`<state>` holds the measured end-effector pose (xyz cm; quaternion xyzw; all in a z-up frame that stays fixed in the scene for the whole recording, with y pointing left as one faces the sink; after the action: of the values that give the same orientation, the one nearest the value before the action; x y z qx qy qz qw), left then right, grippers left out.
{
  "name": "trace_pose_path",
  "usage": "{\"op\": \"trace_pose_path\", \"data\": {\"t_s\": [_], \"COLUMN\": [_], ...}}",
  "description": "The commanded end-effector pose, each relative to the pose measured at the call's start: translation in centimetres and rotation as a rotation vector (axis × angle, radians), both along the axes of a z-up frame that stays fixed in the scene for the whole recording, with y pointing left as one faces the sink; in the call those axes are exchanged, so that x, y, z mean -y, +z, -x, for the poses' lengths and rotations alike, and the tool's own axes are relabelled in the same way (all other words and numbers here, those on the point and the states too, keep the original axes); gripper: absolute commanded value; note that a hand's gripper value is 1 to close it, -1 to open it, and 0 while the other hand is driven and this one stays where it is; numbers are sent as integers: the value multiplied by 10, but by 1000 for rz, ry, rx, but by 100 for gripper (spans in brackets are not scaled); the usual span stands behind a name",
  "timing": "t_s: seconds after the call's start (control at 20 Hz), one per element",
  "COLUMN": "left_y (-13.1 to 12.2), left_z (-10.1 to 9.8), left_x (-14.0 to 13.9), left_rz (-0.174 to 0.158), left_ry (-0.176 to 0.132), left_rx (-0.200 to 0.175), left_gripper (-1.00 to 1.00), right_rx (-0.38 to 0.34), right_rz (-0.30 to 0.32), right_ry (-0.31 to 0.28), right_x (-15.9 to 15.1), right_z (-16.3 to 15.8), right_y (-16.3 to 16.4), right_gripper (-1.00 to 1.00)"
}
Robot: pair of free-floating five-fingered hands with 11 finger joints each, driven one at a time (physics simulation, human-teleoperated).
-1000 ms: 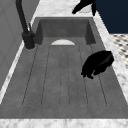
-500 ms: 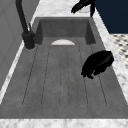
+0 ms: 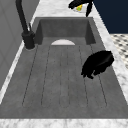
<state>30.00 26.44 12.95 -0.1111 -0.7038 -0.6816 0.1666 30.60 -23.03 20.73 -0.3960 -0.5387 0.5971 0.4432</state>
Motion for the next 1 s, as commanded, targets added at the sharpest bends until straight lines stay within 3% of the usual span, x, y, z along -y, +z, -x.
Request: {"op": "trace_pose_path", "data": {"t_s": [0.0,0.15,0.3,0.95], "left_y": [0,0,0,0], "left_z": [0,0,0,0], "left_x": [0,0,0,0], "left_rz": [0,0,0,0], "left_ry": [0,0,0,0], "left_rx": [0,0,0,0], "left_gripper": [0,0,0,0], "right_rx": [102,95,88,101], "right_rz": [0,25,0,0], "right_ry": [3,2,7,8], "right_x": [-9,-21,-29,-69], "right_z": [-21,-48,-73,-181], "right_y": [0,-10,-19,-54], "right_gripper": [-100,-100,-100,-100]}}
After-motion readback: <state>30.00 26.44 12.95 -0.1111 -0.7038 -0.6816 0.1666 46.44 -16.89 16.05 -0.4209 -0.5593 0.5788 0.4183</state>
